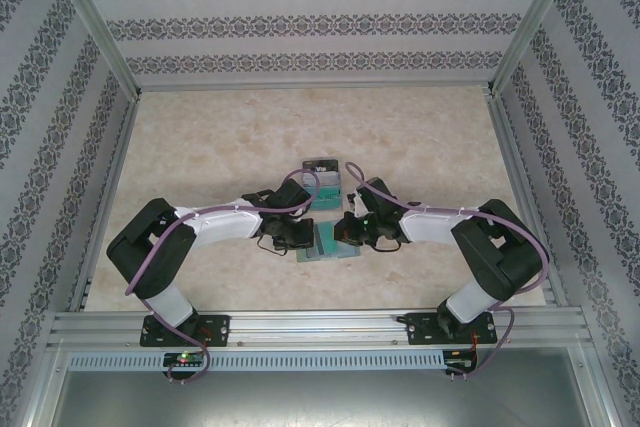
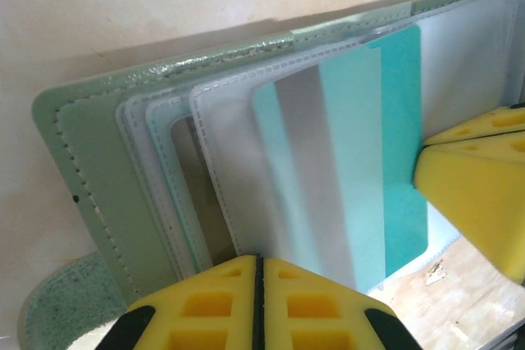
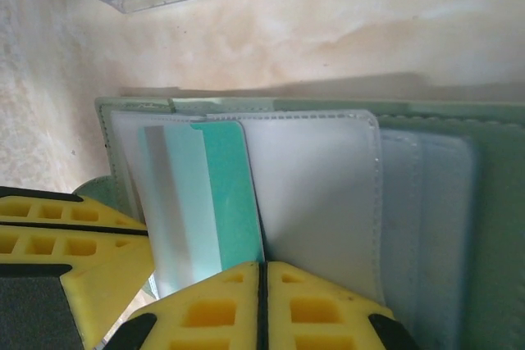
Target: Take the credit cards out of the card holder
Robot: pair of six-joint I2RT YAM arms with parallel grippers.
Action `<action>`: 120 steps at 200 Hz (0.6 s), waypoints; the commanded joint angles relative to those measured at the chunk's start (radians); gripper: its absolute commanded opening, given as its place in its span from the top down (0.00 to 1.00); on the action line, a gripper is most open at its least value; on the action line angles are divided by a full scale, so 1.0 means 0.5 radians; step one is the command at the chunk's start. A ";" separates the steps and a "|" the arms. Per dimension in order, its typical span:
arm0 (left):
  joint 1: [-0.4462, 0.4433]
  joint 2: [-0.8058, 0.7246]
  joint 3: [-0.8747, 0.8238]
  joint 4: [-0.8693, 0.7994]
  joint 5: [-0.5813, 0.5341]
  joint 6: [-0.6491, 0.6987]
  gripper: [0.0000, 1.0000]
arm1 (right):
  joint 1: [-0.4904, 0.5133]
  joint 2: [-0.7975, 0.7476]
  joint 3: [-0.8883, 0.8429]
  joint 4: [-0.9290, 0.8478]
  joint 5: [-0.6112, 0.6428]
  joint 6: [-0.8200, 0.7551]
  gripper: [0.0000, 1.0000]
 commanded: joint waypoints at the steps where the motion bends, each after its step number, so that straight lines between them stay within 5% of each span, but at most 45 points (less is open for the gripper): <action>1: -0.024 0.073 0.005 -0.097 -0.062 0.047 1.00 | -0.060 -0.078 -0.064 -0.086 0.036 -0.083 1.00; 120: -0.020 0.039 0.151 -0.208 -0.092 0.117 1.00 | -0.285 -0.675 -0.053 -0.551 0.040 -0.374 1.00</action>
